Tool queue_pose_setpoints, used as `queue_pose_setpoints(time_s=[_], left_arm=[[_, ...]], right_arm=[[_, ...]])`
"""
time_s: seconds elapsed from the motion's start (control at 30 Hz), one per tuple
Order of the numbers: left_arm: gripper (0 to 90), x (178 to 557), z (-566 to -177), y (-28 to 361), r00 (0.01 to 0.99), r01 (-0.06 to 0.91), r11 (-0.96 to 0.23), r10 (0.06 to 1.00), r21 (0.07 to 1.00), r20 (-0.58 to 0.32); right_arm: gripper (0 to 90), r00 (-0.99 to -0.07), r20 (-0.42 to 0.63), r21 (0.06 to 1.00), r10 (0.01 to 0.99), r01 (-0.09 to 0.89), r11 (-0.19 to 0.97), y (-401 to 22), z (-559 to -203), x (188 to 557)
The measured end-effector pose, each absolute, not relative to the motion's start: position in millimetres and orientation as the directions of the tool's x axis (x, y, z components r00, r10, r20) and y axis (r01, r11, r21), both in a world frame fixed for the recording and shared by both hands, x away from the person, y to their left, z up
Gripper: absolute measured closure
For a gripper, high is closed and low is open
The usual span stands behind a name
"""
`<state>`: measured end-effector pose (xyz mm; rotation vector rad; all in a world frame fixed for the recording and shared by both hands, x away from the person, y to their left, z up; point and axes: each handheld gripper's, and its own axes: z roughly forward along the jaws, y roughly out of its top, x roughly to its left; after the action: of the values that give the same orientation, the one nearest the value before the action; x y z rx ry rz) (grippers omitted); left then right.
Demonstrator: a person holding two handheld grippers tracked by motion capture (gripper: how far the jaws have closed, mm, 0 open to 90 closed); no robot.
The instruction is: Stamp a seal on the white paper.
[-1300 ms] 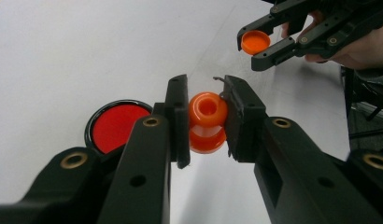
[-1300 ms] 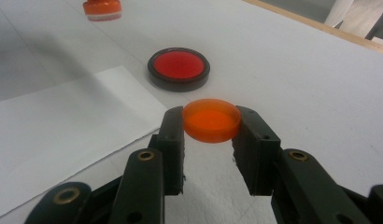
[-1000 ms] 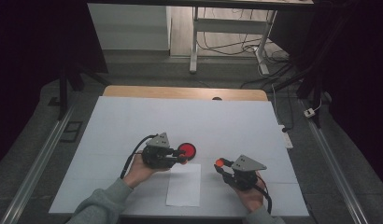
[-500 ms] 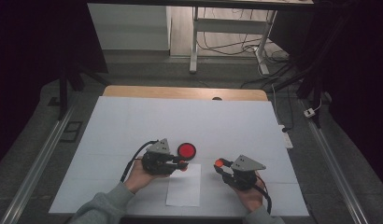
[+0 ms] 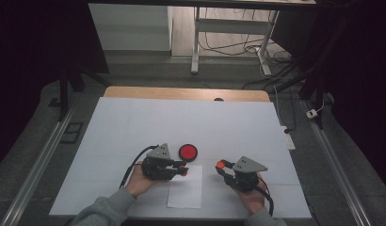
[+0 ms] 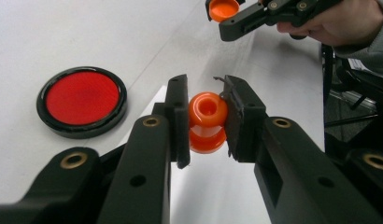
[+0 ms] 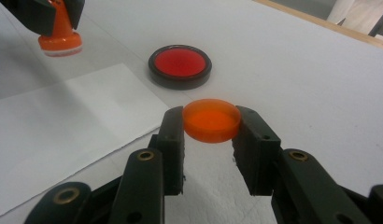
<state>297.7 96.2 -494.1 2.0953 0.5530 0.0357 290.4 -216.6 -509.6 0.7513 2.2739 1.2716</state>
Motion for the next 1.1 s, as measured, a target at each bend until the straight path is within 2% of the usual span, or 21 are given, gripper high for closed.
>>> queue_pose_setpoints(time_s=[1.1], left_arm=[[72.5, 296.6, -519.4, 76.7, 0.906, 0.376, -0.540, 0.383, 0.753, -0.178]], right_arm=[[63.9, -0.765, -0.099, 0.867, 0.637, 0.248, 0.433, -216.7, -510.6, 291.0]])
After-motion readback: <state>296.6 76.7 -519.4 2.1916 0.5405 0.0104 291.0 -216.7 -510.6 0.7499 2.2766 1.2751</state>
